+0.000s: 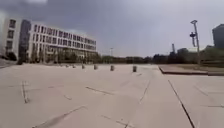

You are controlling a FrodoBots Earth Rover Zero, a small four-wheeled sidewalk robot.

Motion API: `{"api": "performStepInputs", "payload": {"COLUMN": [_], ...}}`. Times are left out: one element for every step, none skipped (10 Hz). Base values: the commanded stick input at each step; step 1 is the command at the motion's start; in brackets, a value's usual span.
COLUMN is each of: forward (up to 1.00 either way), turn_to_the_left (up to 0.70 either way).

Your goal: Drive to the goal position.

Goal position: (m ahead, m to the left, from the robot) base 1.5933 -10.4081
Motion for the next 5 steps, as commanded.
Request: {"api": "performStepInputs", "payload": {"forward": [0.70,0.70,0.70,0.70,0.70], "turn_to_the_left": [-0.35,-0.35,-0.35,-0.35,-0.35]}}
